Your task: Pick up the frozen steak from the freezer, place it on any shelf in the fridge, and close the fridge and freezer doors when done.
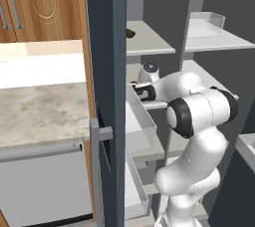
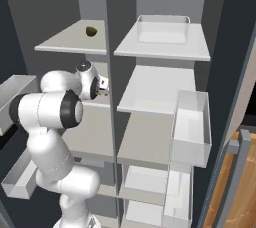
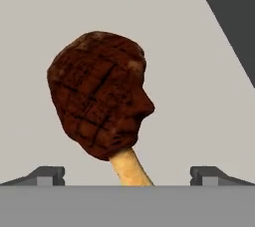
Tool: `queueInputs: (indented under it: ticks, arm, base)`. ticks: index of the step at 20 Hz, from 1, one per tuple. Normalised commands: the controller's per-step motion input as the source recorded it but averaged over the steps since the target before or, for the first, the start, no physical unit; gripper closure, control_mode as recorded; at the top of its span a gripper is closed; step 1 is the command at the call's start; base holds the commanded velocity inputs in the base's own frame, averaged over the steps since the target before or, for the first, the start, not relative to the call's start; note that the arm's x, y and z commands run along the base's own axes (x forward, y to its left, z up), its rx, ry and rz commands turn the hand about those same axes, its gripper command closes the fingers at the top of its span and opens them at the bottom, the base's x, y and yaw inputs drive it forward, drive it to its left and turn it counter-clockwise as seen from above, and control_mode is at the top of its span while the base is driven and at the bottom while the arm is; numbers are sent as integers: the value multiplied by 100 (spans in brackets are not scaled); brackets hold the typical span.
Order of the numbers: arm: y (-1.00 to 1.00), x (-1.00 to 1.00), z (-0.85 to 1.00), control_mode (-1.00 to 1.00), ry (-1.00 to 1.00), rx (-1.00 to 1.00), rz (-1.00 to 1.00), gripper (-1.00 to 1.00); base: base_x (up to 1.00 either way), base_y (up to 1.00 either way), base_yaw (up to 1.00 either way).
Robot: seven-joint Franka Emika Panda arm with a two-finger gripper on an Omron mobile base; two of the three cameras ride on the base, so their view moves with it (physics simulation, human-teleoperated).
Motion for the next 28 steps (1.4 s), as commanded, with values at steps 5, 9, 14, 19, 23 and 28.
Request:
queueInputs:
  ticks: [5, 9, 14, 19, 23, 28]
  arm:
    - [9, 53, -25, -100, 0, 0, 0, -100]
    - [9, 51, -45, -100, 1, 0, 0, 100]
    - [0, 33, -23, -100, -1, 0, 0, 100]
    - [0, -11, 0, -100, 0, 0, 0, 100]
    - [-4, -85, 0, -100, 0, 0, 0, 100]
    - [-10, -100, 1, -100, -9, 6, 0, 100]
  base:
    - [0, 0, 0]
    - [0, 0, 0]
    - [0, 0, 0]
    - [0, 0, 0]
    - [0, 0, 0]
    - [0, 0, 0]
